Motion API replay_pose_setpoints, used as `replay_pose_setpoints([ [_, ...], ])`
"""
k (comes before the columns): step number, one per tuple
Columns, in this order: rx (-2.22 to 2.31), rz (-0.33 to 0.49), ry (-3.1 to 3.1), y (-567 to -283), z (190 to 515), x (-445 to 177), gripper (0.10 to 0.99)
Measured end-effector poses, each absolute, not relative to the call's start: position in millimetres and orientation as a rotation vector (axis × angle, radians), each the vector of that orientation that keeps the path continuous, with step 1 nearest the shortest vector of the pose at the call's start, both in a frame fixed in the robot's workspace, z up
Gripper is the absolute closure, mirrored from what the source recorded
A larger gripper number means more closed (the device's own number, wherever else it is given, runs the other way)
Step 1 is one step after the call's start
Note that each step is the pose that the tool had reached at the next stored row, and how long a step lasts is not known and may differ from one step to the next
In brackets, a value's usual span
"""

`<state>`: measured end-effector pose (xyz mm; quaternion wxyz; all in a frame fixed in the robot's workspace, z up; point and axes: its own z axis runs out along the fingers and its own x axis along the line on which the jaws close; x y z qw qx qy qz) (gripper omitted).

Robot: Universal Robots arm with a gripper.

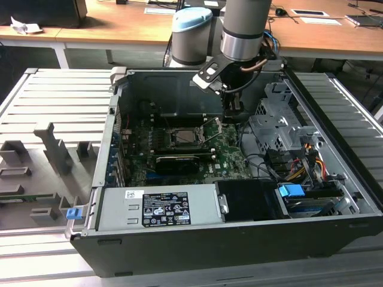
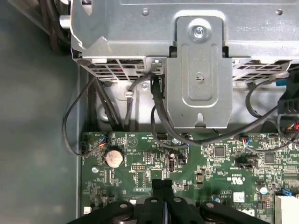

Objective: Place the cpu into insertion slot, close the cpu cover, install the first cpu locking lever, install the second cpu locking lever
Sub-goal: 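Close the cpu cover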

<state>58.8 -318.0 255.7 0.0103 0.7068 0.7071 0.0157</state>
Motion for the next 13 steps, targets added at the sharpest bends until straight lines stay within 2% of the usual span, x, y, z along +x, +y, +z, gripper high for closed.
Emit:
replay_pose_setpoints([
  [13, 2.21, 0.041, 2.211, -317.6, 244.6, 63.0, 0.98],
])
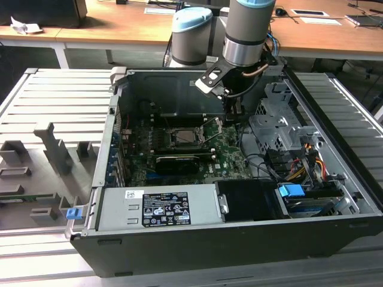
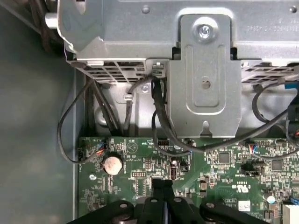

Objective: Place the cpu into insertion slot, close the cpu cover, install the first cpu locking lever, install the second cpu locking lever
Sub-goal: 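Close the cpu cover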

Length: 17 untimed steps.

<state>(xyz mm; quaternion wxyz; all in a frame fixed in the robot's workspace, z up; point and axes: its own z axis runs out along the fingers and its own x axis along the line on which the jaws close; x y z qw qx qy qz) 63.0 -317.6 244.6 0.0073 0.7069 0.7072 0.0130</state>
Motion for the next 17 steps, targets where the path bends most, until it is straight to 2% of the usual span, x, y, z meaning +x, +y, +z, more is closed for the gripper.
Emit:
replay_pose_setpoints([
  [17, 2.211, 0.041, 2.212, -317.6, 244.4, 34.3, 0.98],
])
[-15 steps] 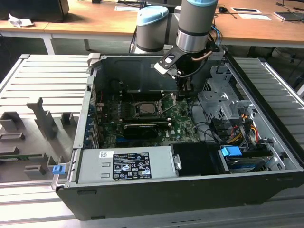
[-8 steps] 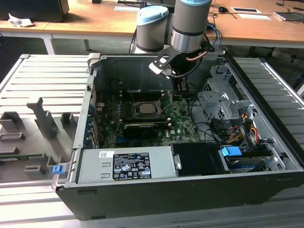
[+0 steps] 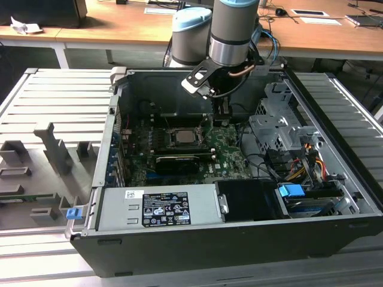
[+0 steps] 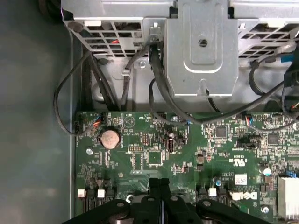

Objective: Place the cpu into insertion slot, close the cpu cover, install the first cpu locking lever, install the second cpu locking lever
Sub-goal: 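Close the cpu cover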

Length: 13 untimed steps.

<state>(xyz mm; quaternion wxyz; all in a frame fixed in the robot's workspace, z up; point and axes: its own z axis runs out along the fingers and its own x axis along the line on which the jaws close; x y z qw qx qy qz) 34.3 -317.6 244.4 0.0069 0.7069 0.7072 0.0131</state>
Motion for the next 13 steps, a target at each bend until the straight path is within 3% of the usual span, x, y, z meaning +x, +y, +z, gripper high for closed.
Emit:
replay_pose_setpoints([
  [13, 2.211, 0.041, 2.212, -317.5, 242.1, 1.8, 0.98],
])
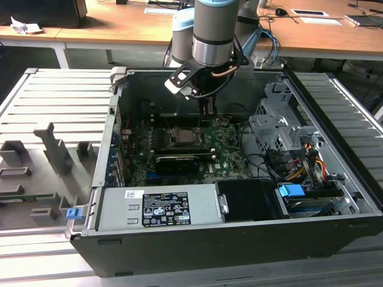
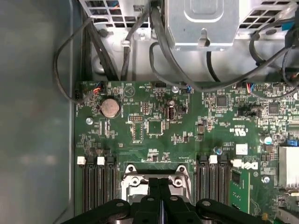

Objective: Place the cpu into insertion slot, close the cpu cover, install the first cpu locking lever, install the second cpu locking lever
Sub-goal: 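Close the cpu cover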

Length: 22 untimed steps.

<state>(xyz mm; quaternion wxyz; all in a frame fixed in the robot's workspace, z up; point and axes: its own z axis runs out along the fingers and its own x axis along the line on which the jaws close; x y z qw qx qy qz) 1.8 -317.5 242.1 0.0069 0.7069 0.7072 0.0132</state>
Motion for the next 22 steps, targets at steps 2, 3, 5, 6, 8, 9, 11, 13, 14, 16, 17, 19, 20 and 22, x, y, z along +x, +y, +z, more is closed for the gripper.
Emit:
replay_pose_setpoints([
  [2, 2.211, 0.041, 2.212, -317.4, 239.3, -0.6, 0.98],
  [3, 2.211, 0.041, 2.212, -317.3, 237.7, -1.5, 0.98],
  [5, 2.211, 0.041, 2.212, -317.1, 235.3, -3.5, 0.98],
  [6, 2.211, 0.041, 2.212, -317.1, 234.8, -4.8, 0.98],
  [8, 2.21, 0.041, 2.213, -317.1, 233.8, -10.2, 0.98],
  [9, 2.204, 0.041, 2.22, -317.1, 233.3, -12.1, 0.98],
  [11, 2.19, 0.041, 2.233, -317.2, 232.6, -14.3, 0.98],
  [13, 2.184, 0.041, 2.239, -317.1, 232.3, -19.4, 0.98],
  [14, 2.183, 0.041, 2.24, -317.1, 232.3, -21.1, 0.98],
  [16, 2.183, 0.041, 2.24, -317.1, 232.1, -26.2, 0.98],
  [17, 2.183, 0.041, 2.24, -317.1, 232.0, -28.2, 0.98],
  [19, 2.183, 0.041, 2.24, -317.1, 231.9, -31.5, 0.98],
  [20, 2.183, 0.041, 2.24, -317.1, 231.9, -32.5, 0.98],
  [22, 2.183, 0.041, 2.24, -317.1, 231.8, -34.8, 0.98],
])
